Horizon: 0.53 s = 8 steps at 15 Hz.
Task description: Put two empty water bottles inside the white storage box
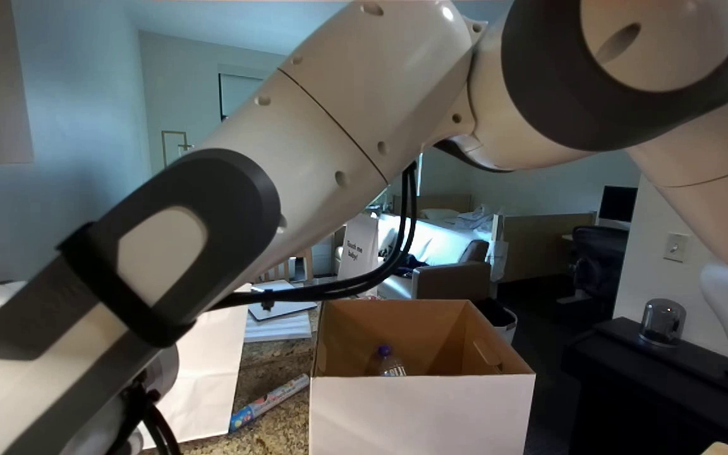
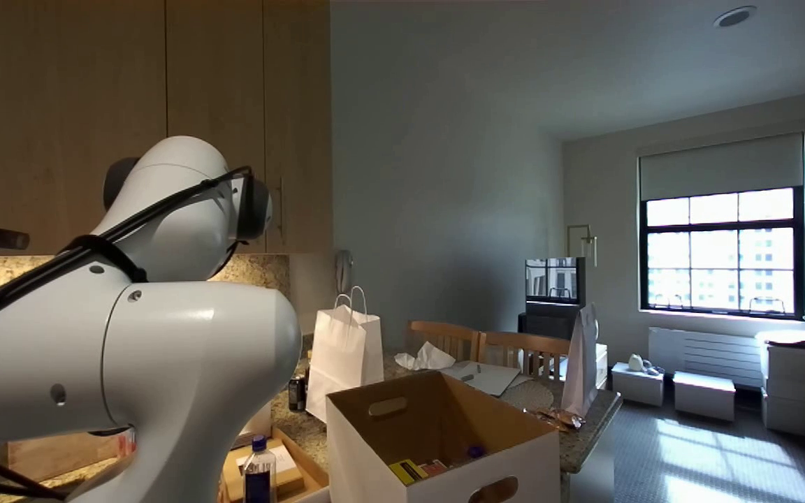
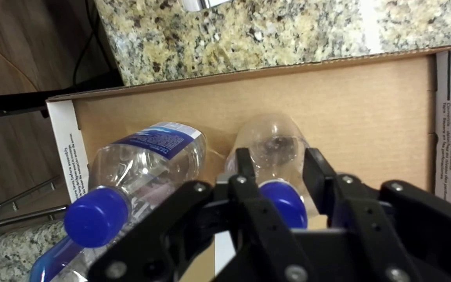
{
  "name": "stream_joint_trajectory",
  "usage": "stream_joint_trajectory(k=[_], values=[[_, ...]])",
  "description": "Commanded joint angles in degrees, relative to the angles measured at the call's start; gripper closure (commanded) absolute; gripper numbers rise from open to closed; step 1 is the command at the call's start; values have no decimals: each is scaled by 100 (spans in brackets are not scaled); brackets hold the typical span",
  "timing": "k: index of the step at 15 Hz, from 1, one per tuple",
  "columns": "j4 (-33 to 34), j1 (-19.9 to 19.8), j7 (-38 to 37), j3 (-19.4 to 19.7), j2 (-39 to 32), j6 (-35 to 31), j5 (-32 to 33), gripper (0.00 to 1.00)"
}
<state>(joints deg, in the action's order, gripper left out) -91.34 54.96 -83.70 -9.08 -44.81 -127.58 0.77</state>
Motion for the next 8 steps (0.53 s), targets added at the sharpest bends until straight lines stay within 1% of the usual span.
stream_joint_trajectory(k=[1,2,4,5,6,7,8], values=[[-144,24,82,82,130,63,55,93],[-143,35,67,102,125,59,66,93],[-173,39,57,116,149,9,71,97],[-206,36,45,124,176,-8,68,68],[-213,27,38,138,185,13,68,71],[-212,13,43,147,182,19,61,70],[-198,-5,34,165,167,16,51,64]])
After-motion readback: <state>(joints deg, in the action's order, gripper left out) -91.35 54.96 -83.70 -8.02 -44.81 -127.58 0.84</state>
